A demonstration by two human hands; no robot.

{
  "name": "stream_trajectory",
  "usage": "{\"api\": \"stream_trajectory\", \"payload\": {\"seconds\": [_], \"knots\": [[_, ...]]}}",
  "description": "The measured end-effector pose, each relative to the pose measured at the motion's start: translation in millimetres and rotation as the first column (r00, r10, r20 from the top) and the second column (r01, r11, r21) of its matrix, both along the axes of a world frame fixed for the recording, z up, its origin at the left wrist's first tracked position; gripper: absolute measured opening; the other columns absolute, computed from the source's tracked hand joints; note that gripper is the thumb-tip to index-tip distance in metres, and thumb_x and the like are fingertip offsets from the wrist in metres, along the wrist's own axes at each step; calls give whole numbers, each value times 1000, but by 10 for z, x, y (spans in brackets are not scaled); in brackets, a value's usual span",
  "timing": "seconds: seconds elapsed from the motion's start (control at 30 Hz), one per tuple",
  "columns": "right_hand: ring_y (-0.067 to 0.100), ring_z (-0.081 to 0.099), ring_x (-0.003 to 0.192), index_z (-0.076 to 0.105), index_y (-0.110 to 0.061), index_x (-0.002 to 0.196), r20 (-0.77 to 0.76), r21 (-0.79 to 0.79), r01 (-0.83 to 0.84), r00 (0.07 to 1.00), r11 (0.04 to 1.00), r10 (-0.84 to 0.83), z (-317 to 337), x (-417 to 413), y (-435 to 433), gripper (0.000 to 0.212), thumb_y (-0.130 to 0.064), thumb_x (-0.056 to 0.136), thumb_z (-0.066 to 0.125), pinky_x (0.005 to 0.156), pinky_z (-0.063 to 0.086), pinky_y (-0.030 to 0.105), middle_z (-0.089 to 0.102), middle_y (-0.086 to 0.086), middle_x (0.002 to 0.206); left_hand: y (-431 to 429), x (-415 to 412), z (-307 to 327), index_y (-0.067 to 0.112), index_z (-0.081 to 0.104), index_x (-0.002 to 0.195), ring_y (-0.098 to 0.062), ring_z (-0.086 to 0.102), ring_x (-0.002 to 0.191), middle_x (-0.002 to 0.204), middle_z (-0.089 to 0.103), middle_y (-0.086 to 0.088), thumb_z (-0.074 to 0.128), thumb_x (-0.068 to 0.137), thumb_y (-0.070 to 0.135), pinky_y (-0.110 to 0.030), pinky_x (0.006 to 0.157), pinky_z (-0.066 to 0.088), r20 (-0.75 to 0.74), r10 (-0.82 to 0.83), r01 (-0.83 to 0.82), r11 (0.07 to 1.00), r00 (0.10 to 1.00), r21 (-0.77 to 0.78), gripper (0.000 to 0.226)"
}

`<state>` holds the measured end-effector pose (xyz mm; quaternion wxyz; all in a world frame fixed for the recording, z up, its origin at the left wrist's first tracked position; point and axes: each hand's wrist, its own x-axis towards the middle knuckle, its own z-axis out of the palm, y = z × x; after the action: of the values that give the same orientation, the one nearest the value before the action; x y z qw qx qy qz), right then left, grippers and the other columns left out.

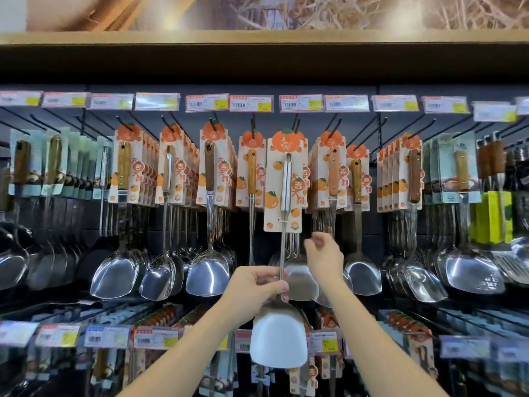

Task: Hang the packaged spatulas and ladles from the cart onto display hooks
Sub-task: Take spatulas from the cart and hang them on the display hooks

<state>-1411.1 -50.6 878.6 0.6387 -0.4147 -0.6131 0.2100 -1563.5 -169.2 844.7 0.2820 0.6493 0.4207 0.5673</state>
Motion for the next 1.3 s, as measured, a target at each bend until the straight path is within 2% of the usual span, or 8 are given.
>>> {"api": "stream_trajectory", "payload": {"seconds": [0.1, 0.2, 0.37, 0.5, 0.73, 1.0, 1.1, 1.3], "knots": [[25, 74, 103, 59, -16, 127, -379, 44, -377, 851, 925, 365, 108, 36, -239, 25, -25, 104, 53, 99, 57, 45, 75, 5, 110, 47, 94, 1, 19, 80, 104, -23, 62, 75, 87, 77, -25, 75, 90, 6, -36, 78, 54, -7, -10, 10, 1000, 1000, 11, 20], [21, 75, 102, 57, -22, 131, -338, 161, -512, 774, 844, 535, 339, 83, -422, 35, -35, 99, 62, 87, 63, 44, 75, 3, 115, 100, 176, 48, 17, 78, 102, -23, 72, 78, 90, 77, -25, 77, 88, 3, -38, 89, 60, -2, 6, -6, 1000, 1000, 29, 20], [13, 74, 100, 47, -43, 117, -165, 235, -407, 878, 883, 449, 664, 106, -479, 51, -13, 89, 76, 83, 63, 36, 74, -5, 112, 263, 253, 198, 23, 84, 93, -34, 72, 80, 92, 73, -33, 78, 85, 3, -51, 90, 60, 42, -26, 24, 999, 999, 49, 23], [16, 75, 99, 49, -33, 129, -163, 257, -422, 868, 870, 469, 858, 118, -379, 55, -9, 88, 76, 86, 63, 40, 76, 1, 111, 314, 307, 380, 21, 82, 96, -26, 63, 74, 84, 74, -26, 78, 87, 3, -37, 78, 58, 73, -7, 2, 998, 997, 67, 20], [20, 75, 99, 50, -29, 125, -182, 256, -432, 857, 865, 482, 1109, 161, -218, 50, -4, 89, 75, 85, 63, 42, 75, 5, 113, 428, 355, 622, 17, 69, 125, -25, 76, 87, 88, 81, -11, 78, 90, 12, -28, 88, 62, 20, 46, -48, 993, 999, 107, 36], [17, 76, 94, 53, -26, 127, -121, 185, -400, 897, 898, 425, 1191, 130, -20, 51, -5, 87, 77, 77, 65, 37, 75, 2, 109, 667, 339, 608, 10, 67, 125, -21, 69, 79, 94, 80, -16, 80, 88, 9, -29, 80, 61, 77, 50, -55, 996, 996, 63, 39], [18, 75, 95, 53, -20, 131, -138, 148, -398, 898, 905, 418, 1145, 112, 130, 52, -5, 87, 77, 79, 65, 38, 73, 3, 112, 761, 326, 575, 11, 67, 127, -15, 68, 73, 92, 81, -13, 80, 89, 11, -18, 65, 56, 34, 103, -105, 993, 994, 61, 40], [21, 75, 95, 53, -19, 132, -159, 66, -362, 916, 930, 368, 1159, 13, 433, 58, -5, 83, 81, 80, 65, 43, 73, 3, 110, 1061, 258, 583, 16, 66, 131, -12, 74, 79, 92, 80, -6, 79, 89, 20, -20, 69, 57, -111, 258, -252, 965, 960, 70, 44]]}}
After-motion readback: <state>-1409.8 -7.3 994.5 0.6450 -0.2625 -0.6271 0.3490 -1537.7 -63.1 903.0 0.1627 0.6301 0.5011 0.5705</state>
